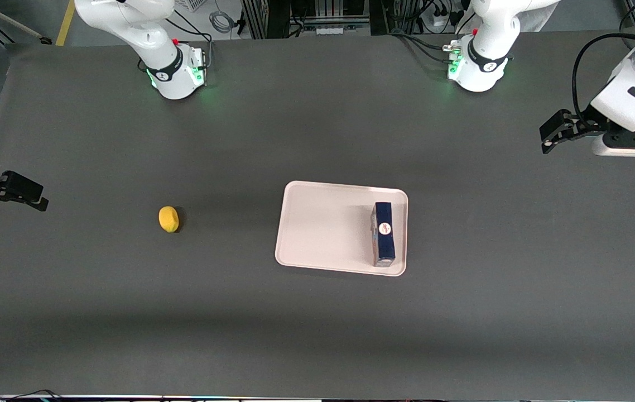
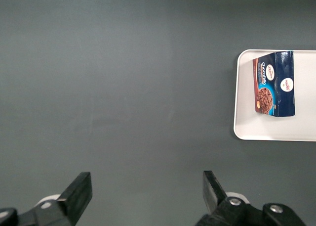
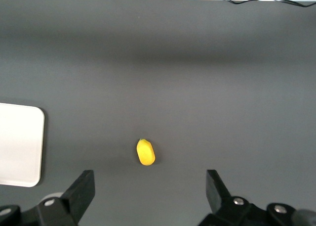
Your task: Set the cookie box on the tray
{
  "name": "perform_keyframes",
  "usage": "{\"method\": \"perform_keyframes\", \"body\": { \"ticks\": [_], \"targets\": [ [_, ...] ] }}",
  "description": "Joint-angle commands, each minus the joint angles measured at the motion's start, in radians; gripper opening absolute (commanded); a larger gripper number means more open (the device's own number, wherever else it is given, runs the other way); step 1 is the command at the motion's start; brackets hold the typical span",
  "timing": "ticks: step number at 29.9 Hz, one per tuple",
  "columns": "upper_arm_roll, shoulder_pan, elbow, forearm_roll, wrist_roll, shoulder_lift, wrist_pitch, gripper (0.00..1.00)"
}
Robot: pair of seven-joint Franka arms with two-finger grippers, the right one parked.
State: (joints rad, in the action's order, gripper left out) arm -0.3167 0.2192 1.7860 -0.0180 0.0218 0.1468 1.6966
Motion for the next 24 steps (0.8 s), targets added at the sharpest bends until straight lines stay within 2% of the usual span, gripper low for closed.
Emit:
{"method": "perform_keyframes", "body": {
  "ticks": [1, 24],
  "targets": [
    [0.004, 0.008, 0.01, -0.005, -0.01, 0.016, -0.005, 1.0],
    [0.065, -0.026, -0.023, 0.0, -0.014, 0.007, -0.017, 1.0]
  ]
}}
